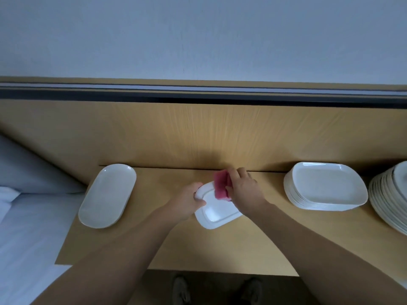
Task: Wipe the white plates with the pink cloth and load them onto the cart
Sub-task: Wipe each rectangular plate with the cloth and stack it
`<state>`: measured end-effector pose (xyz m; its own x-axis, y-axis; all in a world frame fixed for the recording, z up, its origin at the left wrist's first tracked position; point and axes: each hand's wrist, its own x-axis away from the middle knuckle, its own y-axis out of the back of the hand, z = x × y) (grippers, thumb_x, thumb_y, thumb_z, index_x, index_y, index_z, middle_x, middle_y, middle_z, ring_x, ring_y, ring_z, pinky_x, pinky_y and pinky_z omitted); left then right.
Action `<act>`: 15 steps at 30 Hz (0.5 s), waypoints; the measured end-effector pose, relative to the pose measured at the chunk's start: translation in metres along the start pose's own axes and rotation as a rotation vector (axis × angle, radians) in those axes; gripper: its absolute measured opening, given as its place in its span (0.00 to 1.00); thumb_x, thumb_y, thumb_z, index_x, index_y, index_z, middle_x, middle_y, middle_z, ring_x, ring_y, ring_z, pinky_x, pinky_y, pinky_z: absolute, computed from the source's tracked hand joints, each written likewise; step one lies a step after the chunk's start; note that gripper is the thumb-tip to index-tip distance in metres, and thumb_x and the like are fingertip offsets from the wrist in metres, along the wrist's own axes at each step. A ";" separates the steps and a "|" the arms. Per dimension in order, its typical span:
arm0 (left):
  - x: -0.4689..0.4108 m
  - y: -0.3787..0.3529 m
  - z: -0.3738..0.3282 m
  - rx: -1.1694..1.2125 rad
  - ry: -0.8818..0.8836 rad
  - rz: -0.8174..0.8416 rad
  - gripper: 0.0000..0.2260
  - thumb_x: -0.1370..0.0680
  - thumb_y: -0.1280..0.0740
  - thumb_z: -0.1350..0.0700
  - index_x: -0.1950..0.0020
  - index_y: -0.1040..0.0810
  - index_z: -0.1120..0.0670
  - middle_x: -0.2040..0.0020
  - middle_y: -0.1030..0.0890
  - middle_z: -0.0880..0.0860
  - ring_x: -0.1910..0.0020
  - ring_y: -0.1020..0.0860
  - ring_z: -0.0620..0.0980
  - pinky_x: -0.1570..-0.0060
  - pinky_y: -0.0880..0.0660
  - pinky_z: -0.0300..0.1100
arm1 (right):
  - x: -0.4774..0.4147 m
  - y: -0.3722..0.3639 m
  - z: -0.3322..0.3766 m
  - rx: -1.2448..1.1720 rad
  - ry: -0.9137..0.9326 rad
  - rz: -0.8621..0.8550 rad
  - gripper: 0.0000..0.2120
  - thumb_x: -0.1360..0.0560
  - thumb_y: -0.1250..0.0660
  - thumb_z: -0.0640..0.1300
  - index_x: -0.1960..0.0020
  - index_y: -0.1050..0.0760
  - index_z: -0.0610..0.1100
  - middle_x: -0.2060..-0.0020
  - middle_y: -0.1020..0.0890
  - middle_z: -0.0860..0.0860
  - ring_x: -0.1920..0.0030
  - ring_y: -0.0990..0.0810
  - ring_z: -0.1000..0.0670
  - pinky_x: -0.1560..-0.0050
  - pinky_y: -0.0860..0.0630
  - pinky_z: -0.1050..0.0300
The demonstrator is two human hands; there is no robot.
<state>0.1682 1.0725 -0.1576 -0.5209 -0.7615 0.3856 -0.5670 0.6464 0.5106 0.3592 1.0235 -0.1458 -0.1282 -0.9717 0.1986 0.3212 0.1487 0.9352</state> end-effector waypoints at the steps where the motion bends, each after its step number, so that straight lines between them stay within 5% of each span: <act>1: 0.000 0.000 0.000 0.008 0.008 -0.006 0.09 0.26 0.31 0.60 0.46 0.23 0.53 0.55 0.20 0.49 0.57 0.24 0.45 0.61 0.30 0.36 | -0.001 -0.002 -0.001 0.038 0.010 0.000 0.24 0.22 0.39 0.46 0.28 0.39 0.45 0.38 0.29 0.47 0.41 0.27 0.45 0.46 0.27 0.52; 7: 0.000 0.000 -0.001 0.071 0.047 -0.010 0.07 0.26 0.31 0.61 0.51 0.22 0.52 0.57 0.20 0.50 0.59 0.23 0.45 0.61 0.29 0.37 | 0.004 -0.019 -0.003 0.109 0.236 0.131 0.32 0.20 0.38 0.50 0.22 0.48 0.46 0.23 0.46 0.46 0.25 0.44 0.41 0.28 0.40 0.44; 11: -0.003 -0.001 0.001 0.036 0.068 -0.031 0.06 0.26 0.30 0.60 0.52 0.23 0.53 0.59 0.21 0.49 0.59 0.23 0.47 0.62 0.30 0.38 | -0.002 -0.039 0.001 0.153 0.339 0.083 0.35 0.26 0.32 0.41 0.23 0.42 0.46 0.24 0.39 0.45 0.30 0.36 0.31 0.32 0.35 0.34; 15: -0.005 -0.004 -0.004 0.044 0.100 -0.060 0.07 0.27 0.29 0.60 0.51 0.22 0.56 0.55 0.17 0.54 0.54 0.19 0.52 0.56 0.25 0.46 | -0.001 -0.050 0.009 0.186 0.387 0.068 0.42 0.34 0.27 0.38 0.23 0.41 0.44 0.26 0.36 0.42 0.31 0.34 0.31 0.33 0.35 0.34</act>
<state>0.1758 1.0736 -0.1593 -0.4208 -0.7982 0.4311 -0.6237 0.5996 0.5014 0.3353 1.0183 -0.1897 0.2598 -0.9506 0.1701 0.1382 0.2110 0.9677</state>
